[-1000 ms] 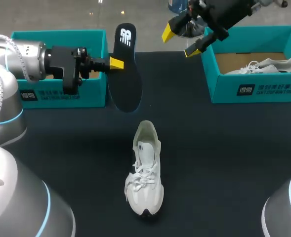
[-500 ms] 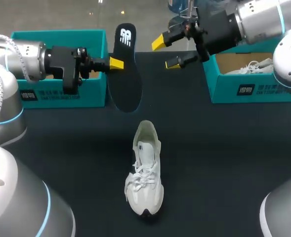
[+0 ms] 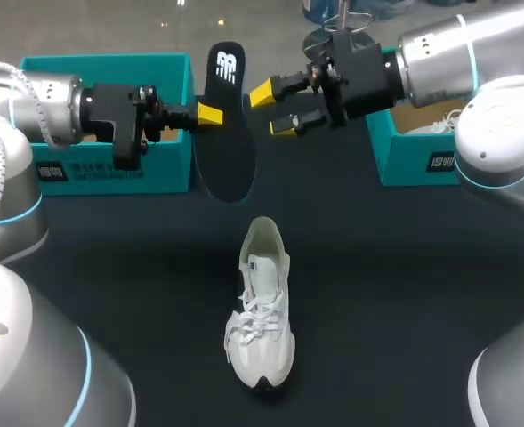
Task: Take the shoe out of the shoebox, open the shoe tongue, remove and reinsert the insole, then place the shoe into the shoebox
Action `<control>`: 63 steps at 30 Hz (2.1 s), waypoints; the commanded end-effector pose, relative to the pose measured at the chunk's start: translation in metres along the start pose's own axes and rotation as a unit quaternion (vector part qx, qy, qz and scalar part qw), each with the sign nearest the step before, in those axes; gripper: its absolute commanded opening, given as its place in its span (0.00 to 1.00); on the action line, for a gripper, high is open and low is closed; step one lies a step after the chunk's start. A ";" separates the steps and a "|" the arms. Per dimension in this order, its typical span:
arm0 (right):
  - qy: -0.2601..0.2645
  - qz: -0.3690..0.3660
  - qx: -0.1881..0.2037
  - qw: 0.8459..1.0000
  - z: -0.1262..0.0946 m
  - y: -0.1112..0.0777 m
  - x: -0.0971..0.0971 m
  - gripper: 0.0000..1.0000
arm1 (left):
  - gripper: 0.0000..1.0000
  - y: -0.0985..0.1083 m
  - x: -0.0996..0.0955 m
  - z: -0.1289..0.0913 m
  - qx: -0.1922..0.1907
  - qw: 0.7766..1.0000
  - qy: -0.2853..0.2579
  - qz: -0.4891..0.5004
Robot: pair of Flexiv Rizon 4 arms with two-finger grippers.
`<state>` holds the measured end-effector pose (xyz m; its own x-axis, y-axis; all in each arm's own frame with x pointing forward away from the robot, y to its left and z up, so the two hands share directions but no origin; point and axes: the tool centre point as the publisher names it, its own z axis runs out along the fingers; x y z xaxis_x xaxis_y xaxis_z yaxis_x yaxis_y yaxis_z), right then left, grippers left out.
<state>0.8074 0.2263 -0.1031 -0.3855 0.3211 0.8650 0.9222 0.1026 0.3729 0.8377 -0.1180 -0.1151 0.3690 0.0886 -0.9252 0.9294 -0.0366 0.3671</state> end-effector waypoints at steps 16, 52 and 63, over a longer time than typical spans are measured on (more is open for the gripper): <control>0.026 0.015 -0.011 0.999 0.037 -0.006 -0.007 0.96 | 0.00 0.000 0.001 0.001 0.000 1.000 0.000 0.001; 0.048 0.021 -0.009 0.999 0.046 -0.008 -0.010 0.00 | 0.00 0.000 0.001 0.001 0.000 1.000 0.000 0.001; -0.009 0.010 -0.028 1.000 0.028 -0.007 -0.033 0.00 | 1.00 0.006 -0.012 -0.021 0.065 0.986 0.039 -0.148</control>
<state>0.8173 0.2513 -0.1434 -0.3697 0.3108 0.8756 0.9258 0.0430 0.3756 0.8332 -0.1119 -0.1094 0.2292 0.0904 -0.9692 0.9721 -0.0723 0.2232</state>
